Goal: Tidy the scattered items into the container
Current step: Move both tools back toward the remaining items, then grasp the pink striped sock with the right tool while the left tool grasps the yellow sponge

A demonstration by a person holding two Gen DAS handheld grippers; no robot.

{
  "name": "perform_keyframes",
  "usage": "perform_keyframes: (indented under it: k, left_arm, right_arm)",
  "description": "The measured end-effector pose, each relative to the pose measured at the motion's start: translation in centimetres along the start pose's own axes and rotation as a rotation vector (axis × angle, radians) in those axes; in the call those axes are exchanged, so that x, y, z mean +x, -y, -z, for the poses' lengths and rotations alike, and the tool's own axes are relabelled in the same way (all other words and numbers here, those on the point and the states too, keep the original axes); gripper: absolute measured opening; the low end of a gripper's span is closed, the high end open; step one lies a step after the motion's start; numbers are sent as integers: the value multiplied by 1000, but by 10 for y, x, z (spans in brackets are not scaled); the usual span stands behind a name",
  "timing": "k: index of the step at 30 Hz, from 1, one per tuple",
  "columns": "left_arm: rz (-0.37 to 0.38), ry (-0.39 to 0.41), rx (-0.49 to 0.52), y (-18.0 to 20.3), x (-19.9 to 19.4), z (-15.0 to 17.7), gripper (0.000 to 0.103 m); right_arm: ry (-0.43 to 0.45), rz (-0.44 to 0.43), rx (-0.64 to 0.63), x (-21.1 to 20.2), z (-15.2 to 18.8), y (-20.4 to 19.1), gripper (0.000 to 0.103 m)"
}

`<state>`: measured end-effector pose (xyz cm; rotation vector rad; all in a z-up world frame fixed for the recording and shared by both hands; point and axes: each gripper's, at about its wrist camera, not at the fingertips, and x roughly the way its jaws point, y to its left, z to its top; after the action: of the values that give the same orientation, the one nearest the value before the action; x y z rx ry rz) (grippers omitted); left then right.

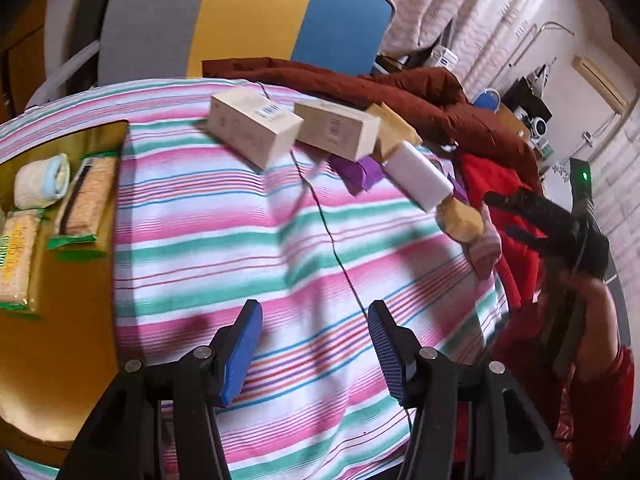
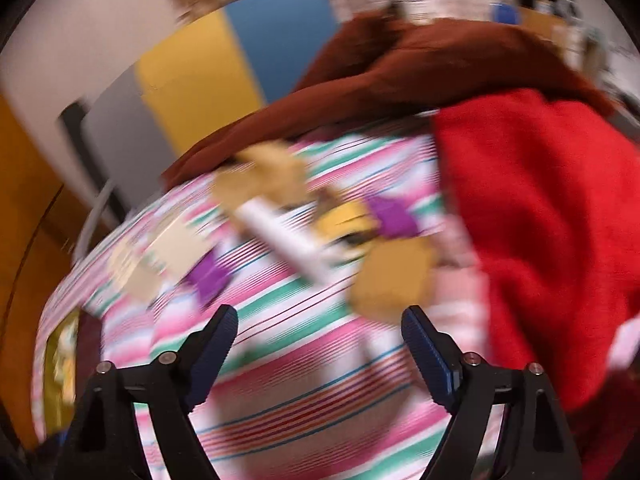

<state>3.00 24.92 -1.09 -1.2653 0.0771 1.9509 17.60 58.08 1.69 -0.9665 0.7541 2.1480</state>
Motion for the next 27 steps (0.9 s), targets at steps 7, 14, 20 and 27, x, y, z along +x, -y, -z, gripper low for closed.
perform_keyframes:
  k: [7, 14, 20, 27]
  left_arm:
    - [0, -33, 22, 10, 11, 3, 56]
    - [-3, -59, 43, 19, 21, 0, 56]
    - [5, -83, 72, 35, 37, -4, 56]
    - [8, -101, 96, 55, 55, -17, 56]
  right_arm:
    - [-89, 17, 209, 29, -9, 52, 84]
    - [-131, -4, 231, 53, -8, 59, 73]
    - [-131, -104, 184, 58, -6, 47, 53]
    - [-111, -309, 121, 49, -2, 21, 45]
